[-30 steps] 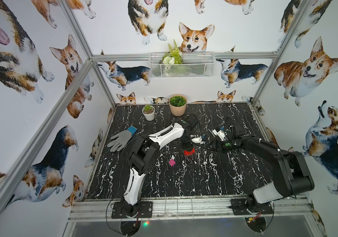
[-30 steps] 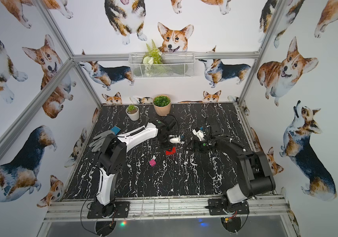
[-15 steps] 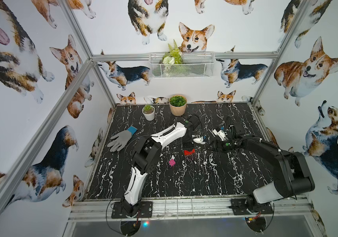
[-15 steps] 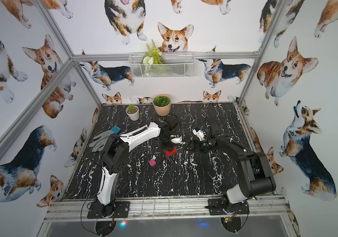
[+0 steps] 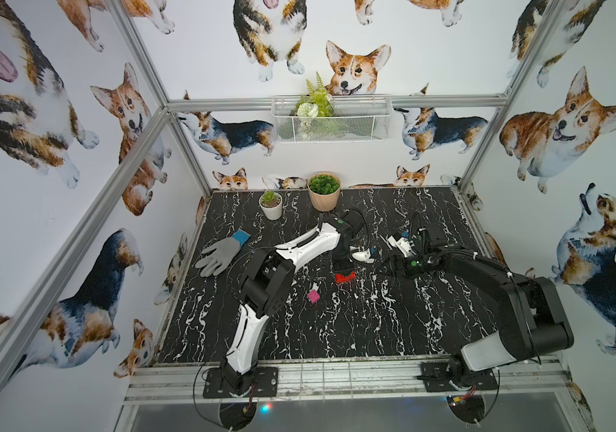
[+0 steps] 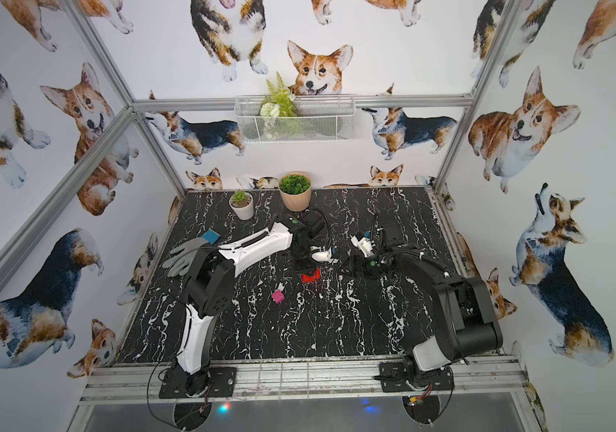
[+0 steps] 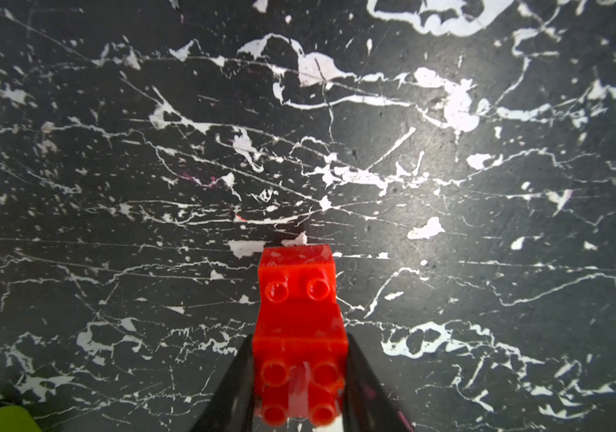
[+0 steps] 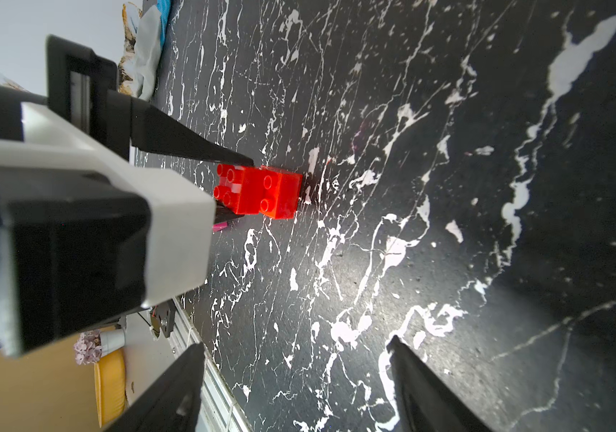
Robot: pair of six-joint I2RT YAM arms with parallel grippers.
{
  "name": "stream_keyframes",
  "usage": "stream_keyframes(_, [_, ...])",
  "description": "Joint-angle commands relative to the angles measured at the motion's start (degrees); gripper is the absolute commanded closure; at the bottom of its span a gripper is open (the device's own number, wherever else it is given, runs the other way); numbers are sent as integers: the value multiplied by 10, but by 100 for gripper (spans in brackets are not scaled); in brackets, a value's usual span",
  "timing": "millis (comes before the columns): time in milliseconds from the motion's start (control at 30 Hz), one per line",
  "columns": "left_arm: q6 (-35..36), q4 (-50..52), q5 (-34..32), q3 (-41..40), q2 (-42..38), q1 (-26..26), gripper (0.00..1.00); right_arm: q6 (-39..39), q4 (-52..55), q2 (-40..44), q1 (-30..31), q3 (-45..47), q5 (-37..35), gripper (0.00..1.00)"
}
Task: Assemble the letter s with lego
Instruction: Assemble the lego brick with the lego brick.
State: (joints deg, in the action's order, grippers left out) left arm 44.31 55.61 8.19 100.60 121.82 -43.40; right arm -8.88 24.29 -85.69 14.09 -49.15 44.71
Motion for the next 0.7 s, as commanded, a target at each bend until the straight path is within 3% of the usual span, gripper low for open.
stream_keyframes(0, [4, 42, -17, 0, 7, 3, 80, 12, 9, 1, -1, -5, -5, 20])
stream_keyframes(667, [-2, 30, -26, -7, 17, 3, 80, 22, 23, 0, -2, -15, -10, 21])
